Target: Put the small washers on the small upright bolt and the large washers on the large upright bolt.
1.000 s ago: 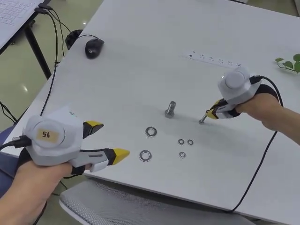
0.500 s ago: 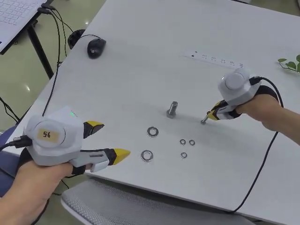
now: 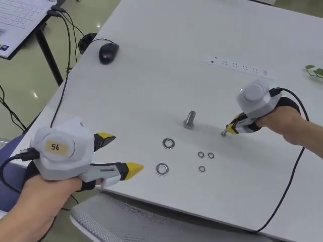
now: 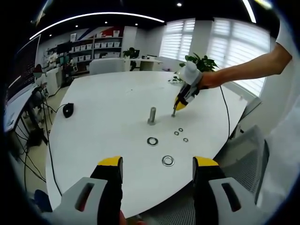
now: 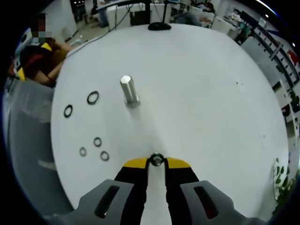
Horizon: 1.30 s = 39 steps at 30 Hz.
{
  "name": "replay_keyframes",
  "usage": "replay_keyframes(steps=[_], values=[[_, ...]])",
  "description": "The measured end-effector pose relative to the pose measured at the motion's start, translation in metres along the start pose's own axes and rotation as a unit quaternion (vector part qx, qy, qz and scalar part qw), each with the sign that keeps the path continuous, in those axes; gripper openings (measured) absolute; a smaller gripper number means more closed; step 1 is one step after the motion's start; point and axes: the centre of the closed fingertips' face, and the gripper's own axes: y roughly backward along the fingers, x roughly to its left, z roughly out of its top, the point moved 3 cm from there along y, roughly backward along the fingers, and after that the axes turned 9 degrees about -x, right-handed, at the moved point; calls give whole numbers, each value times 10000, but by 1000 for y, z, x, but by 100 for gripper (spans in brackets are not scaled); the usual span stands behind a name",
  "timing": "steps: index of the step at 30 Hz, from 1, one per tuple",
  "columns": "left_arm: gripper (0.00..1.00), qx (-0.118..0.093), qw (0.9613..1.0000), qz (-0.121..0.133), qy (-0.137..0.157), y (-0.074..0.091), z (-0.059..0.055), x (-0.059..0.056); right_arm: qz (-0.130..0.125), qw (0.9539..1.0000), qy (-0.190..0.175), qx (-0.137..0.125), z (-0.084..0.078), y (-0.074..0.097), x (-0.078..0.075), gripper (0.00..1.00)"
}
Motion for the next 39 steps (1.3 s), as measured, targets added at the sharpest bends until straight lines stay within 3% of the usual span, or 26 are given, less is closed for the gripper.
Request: replay_keyframes(steps=[16,26,32,39], values=[[59,26,10000,51,-14,4,0,0,27,10000,-30,62,-9,-12,1,17],[59,6,10000,3,-84,3,3,-3,-49,9996,-207,-184,-15,8,6,24],[59,-6,9999,-78,-141,0,4,-8,-151,9991,-283,-287,-30,22,14,25],[59,-18,9996,-193,-202,-2,5,-14,-166,9968,-645,-434,-48,29,32,25]])
